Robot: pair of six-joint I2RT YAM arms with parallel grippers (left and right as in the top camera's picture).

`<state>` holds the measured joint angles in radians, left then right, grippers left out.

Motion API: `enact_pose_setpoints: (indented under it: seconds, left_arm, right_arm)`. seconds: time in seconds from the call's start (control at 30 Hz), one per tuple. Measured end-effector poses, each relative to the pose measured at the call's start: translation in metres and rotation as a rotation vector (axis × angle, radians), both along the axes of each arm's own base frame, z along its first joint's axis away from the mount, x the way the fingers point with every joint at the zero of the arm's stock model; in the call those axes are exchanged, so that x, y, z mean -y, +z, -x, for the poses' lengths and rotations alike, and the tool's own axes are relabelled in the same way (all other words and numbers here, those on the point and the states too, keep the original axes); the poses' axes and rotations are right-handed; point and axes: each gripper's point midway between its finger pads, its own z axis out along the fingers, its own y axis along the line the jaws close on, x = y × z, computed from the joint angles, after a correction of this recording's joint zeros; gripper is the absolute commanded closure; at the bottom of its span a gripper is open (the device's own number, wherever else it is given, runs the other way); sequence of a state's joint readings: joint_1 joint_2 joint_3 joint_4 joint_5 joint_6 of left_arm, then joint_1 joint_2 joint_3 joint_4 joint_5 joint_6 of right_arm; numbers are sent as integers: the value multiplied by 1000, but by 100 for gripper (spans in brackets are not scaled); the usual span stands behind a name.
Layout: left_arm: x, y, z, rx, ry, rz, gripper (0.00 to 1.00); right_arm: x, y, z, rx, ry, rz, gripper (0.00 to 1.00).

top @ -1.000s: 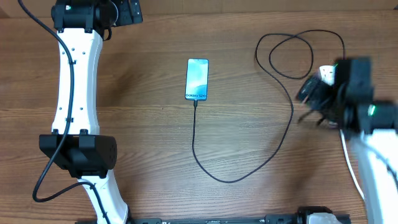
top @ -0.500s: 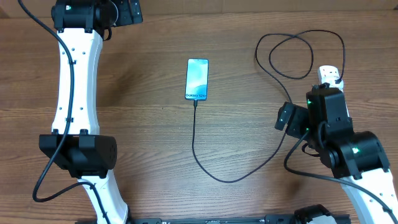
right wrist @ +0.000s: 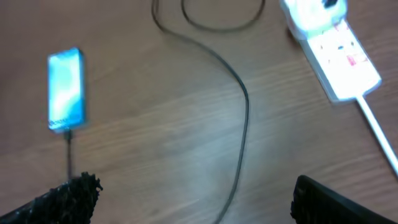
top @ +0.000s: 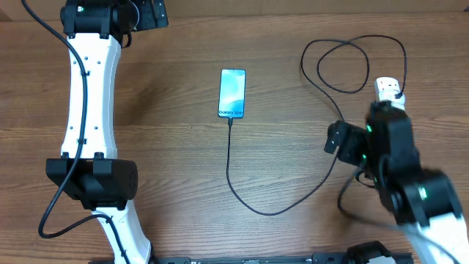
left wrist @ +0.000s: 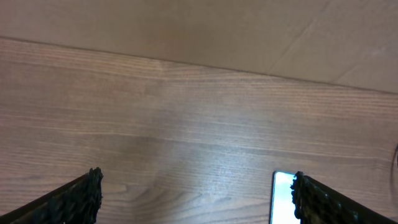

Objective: Plug charger to phone and switch on socket

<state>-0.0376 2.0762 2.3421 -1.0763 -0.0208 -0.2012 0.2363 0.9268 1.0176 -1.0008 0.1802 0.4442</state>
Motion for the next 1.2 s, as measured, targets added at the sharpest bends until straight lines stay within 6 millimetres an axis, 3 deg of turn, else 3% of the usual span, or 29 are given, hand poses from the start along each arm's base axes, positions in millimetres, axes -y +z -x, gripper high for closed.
enact_pose_setpoints:
  seconds: [0.13, 0.3, 0.57, 0.67, 1.0, 1.17, 1.2]
  left_arm:
    - [0, 0, 0, 0, 2, -2, 0]
    - [-1, 0, 0, 0, 2, -2, 0]
    - [-1, 0, 0, 0, 4, -5, 0]
    - [-1, 0, 0, 0, 4, -5, 0]
    - [-1, 0, 0, 0, 4, -5, 0]
    - [-1, 0, 0, 1, 4, -5, 0]
    - [-1, 0, 0, 0, 4, -5, 0]
  right_arm:
    - [4, 1, 16, 168, 1, -41, 0]
    - [7, -23, 35, 380, 24, -75, 0]
    - [14, -29, 11, 723, 107, 38, 0]
    - [16, -36, 9, 764, 110, 54, 0]
    - [16, -27, 14, 904, 135, 129, 0]
    - [17, -37, 13, 875, 142, 146, 0]
    - [18, -48, 13, 828, 145, 149, 0]
